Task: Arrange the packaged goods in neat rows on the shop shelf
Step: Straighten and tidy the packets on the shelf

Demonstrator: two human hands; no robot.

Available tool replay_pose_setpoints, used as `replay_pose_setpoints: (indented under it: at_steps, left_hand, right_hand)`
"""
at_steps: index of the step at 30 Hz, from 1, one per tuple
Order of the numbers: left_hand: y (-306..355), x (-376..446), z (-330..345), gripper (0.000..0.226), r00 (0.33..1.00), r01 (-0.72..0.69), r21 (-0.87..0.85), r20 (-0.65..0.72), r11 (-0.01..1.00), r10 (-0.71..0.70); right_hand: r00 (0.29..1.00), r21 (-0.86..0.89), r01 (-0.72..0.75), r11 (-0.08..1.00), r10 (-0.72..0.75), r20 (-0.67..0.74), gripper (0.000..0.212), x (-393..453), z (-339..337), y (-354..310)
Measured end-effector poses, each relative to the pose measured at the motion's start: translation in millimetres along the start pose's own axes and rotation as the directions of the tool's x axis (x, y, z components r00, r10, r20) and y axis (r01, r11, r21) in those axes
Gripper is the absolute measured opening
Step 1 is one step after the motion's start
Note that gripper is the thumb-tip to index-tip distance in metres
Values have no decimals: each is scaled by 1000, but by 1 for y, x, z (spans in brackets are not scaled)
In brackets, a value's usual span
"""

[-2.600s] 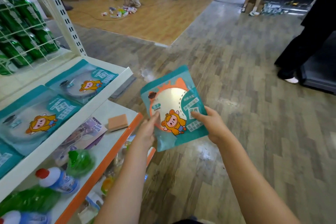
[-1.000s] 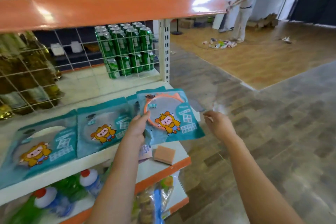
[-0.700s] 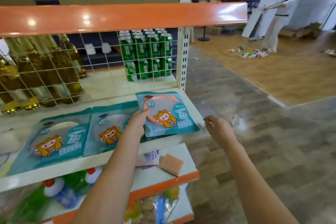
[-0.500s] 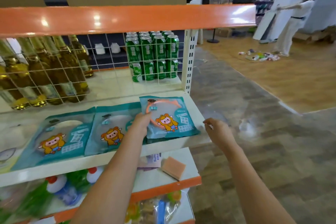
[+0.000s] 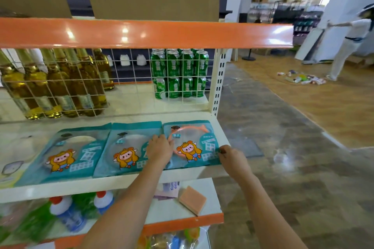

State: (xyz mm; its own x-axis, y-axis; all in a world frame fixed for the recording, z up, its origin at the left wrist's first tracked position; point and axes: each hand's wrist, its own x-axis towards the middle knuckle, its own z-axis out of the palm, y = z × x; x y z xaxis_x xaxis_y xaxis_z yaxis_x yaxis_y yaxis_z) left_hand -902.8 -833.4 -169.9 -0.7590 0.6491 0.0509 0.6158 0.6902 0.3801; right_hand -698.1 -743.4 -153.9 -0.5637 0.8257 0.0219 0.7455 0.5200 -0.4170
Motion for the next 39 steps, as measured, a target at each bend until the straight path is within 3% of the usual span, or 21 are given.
replay_pose_setpoints:
  at_steps: [6, 18, 24, 30, 34, 39]
  left_hand:
    - [4, -6, 4, 45, 998, 13, 135, -56, 991, -5]
    - [3, -16, 4, 44, 993, -30, 240, -104, 970, 56]
    - [-3, -25, -8, 42, 990, -115, 265, -52, 957, 133]
    - [-16, -32, -26, 45, 987, -161, 234, 51, 959, 153]
    - [-42, -34, -49, 48, 986, -152, 257, 102, 954, 130]
    - [-102, -35, -97, 44, 992, -71, 284, 121, 956, 38]
  right_hand:
    - [1000, 46, 12, 999, -11, -18, 25, 4, 7, -1]
    - [997, -63, 54, 997, -57, -50, 31, -1, 13, -2]
    - [998, -120, 55, 991, -55, -3, 29, 3, 8, -7]
    - [996, -330, -55, 943, 76, 50, 27, 7, -16, -29]
    - [999, -362, -16, 932, 30, 33, 35, 10, -13, -60]
    - [989, -293, 122, 948, -91, 119, 46, 13, 16, -132]
